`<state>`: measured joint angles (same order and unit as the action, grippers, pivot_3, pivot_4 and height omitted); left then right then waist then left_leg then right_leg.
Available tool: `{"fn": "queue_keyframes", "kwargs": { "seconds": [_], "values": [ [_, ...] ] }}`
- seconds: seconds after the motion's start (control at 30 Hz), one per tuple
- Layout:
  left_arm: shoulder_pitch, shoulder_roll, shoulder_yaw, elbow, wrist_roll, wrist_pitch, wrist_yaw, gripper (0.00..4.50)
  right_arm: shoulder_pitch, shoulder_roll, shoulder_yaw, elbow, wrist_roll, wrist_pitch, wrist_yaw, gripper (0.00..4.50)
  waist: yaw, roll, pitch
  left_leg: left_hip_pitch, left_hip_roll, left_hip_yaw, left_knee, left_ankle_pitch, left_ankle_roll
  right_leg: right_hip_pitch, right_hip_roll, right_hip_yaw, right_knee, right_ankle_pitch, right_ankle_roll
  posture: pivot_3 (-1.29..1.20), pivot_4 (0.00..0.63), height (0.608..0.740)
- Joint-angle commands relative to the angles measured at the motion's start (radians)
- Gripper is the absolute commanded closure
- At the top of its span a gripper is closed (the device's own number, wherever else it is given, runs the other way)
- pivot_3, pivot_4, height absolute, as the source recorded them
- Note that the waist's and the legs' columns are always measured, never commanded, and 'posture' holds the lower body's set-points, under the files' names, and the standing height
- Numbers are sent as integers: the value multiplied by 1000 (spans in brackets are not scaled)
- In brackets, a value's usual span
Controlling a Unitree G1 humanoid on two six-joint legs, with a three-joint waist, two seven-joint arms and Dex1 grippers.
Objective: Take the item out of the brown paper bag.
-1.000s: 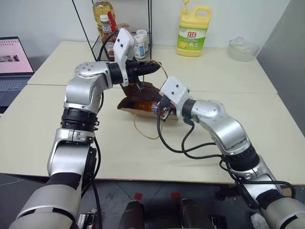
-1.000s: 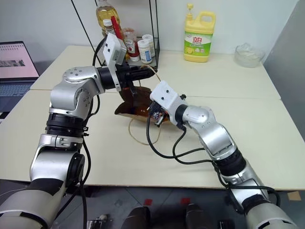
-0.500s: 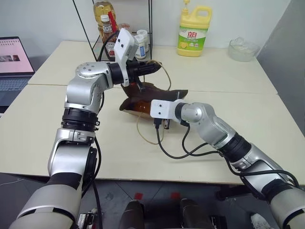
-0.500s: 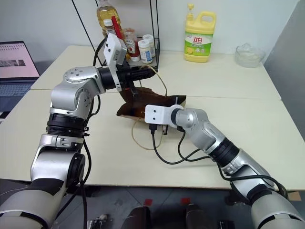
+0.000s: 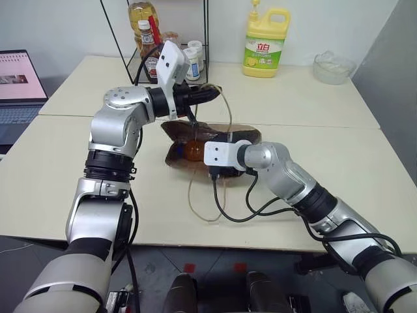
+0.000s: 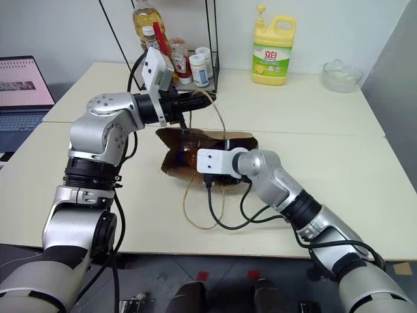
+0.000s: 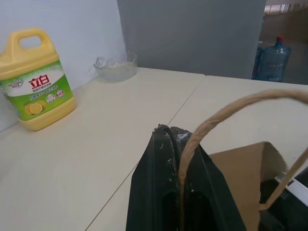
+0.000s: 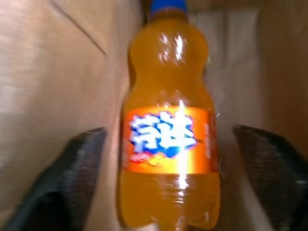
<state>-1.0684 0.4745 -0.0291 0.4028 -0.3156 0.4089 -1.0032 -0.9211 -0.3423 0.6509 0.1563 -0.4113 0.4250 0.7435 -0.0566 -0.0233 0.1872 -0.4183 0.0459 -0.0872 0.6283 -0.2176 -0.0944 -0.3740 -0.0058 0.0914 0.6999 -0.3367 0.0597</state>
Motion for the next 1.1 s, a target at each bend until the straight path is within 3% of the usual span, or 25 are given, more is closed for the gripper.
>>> {"fn": "queue_keyframes", "kwargs": {
  "seconds": [0.03, 0.5, 0.57, 0.67, 0.93, 1.1],
  "values": [
    [-2, -3, 33, -36, -20, -9, 8, 4500, -12, -19, 4, 30, -51, -21, 11, 24, 0, 0, 0, 0, 0, 0, 0, 0, 0, 0, 0, 0, 0, 0, 0, 0, 150, 740],
    [2, -12, 42, -36, -14, -15, 20, 4500, -93, 61, 31, 343, -156, -208, -37, 24, -7, 0, 0, 2, 0, 0, 0, 0, 0, 1, 0, 0, 2, 0, 0, 0, 150, 740],
    [4, -9, 44, -37, -13, -15, 21, 4500, -92, 59, 19, 348, -151, -226, -33, 394, -9, 0, 0, 3, 0, 0, 1, 0, 0, 1, 0, 0, 4, 0, 0, 0, 150, 740],
    [7, -7, 46, -36, -11, -16, 25, 4500, -86, 48, 9, 344, -149, -245, -24, 1211, -14, 0, 0, 3, 0, 0, 1, 0, 0, 0, 0, 1, 6, 0, 0, 0, 150, 740],
    [4, -7, 45, -26, -5, -22, 34, 4500, -71, 30, -50, 271, -128, -303, -63, 1254, -16, 0, 0, 2, 0, -1, 1, 1, 0, 0, 0, 0, 6, 0, 0, 0, 150, 740],
    [5, 2, 31, -2, 29, -48, 49, 4500, 8, -32, -118, 46, -44, -384, 2, 1254, -16, 0, 0, 1, 0, -1, 0, 1, -1, -1, 0, 0, 4, 0, 0, 0, 150, 740]
  ]
}}
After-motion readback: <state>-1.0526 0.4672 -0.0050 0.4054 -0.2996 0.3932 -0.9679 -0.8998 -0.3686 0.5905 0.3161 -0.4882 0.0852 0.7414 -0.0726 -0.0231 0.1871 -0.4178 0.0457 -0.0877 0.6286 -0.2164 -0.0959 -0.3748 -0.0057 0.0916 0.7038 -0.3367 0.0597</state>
